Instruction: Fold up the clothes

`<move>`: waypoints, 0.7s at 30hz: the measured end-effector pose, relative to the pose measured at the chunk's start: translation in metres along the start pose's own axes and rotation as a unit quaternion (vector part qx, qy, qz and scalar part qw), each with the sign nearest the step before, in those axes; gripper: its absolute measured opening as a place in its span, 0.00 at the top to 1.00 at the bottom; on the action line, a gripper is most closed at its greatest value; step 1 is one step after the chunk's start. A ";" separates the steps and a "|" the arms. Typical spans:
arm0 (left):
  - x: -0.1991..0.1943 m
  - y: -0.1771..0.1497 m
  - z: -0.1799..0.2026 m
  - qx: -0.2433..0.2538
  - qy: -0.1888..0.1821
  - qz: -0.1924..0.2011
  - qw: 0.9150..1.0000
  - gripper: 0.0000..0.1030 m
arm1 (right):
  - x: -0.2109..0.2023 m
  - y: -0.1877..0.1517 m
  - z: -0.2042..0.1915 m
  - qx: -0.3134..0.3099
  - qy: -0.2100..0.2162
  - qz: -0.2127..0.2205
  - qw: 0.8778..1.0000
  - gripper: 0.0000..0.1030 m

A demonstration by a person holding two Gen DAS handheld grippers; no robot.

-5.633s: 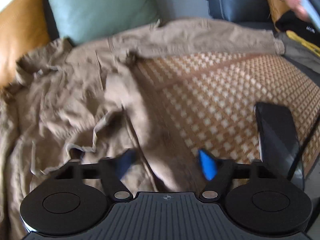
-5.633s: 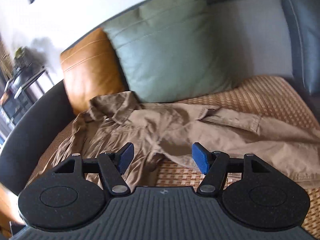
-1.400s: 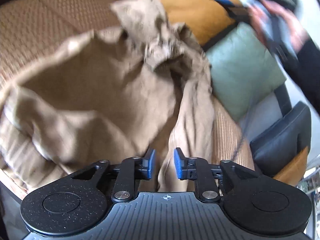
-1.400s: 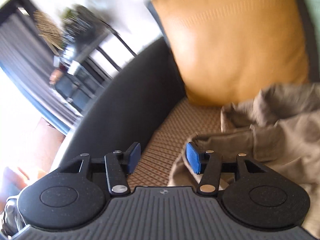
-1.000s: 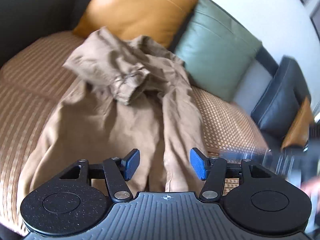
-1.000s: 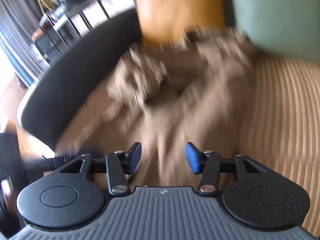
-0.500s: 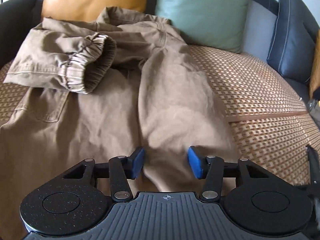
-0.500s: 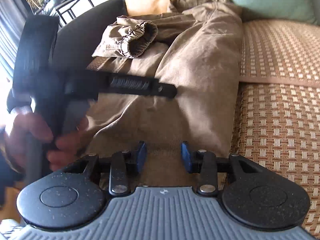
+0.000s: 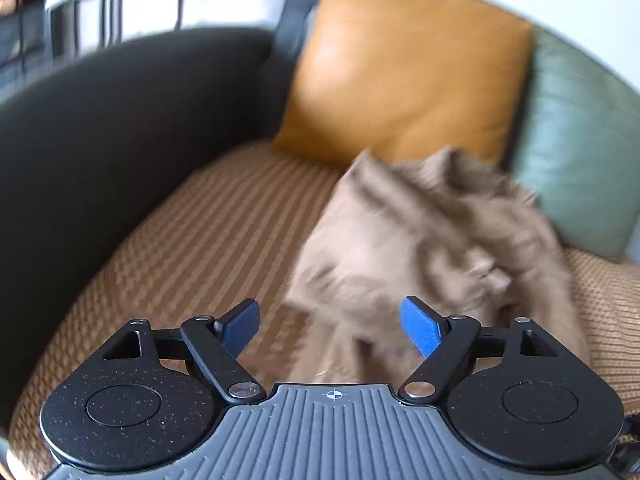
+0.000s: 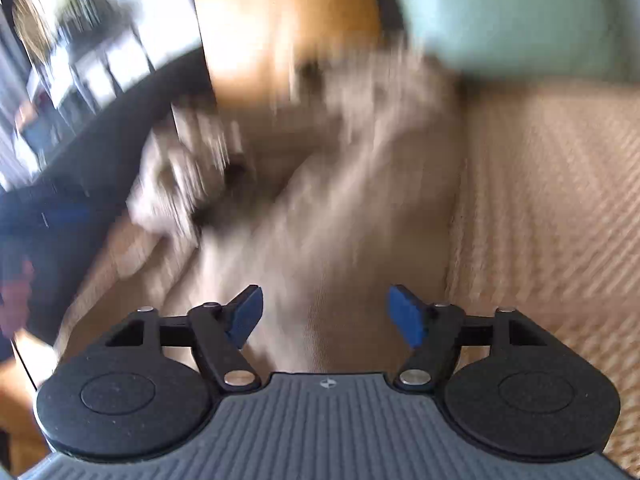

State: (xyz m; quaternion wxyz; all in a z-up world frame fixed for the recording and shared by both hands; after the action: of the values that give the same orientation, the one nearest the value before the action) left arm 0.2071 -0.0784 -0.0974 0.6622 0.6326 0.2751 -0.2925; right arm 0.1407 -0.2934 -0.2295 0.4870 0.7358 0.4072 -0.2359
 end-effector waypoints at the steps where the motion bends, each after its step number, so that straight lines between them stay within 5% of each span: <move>1: 0.006 -0.006 -0.004 -0.003 -0.004 -0.013 1.000 0.17 | 0.010 -0.002 -0.001 -0.022 -0.014 -0.026 0.999 0.27; 4: 0.011 -0.018 -0.009 -0.011 -0.020 -0.020 1.000 0.18 | 0.002 0.027 -0.025 -0.066 -0.004 -0.017 0.998 0.37; 9: -0.006 -0.011 0.016 0.016 -0.075 0.019 0.997 0.17 | -0.002 0.107 -0.085 -0.094 0.073 0.069 0.990 0.24; 14: -0.016 -0.015 0.031 0.072 -0.087 0.042 0.993 0.16 | 0.072 0.147 -0.105 -0.056 0.079 0.039 0.995 0.24; 21: -0.022 -0.025 0.031 0.088 -0.094 0.047 0.991 0.16 | 0.124 0.138 -0.118 -0.080 0.100 -0.034 0.991 0.28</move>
State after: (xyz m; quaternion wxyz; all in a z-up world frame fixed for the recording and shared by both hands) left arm 0.1736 -0.1089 -0.0970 0.6403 0.6699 0.1547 -0.3425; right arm 0.3178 -0.1672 -0.2006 0.4929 0.6997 0.4965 -0.1444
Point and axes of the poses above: each gripper's, at about its wrist camera, not at the fingertips, and x roughly the way its jaws point, z to its right, y to its top, the point moved 8 cm from there along x, roughly the way its jaws point, and after that the axes turned 8 degrees about x, right-handed, at the moved point
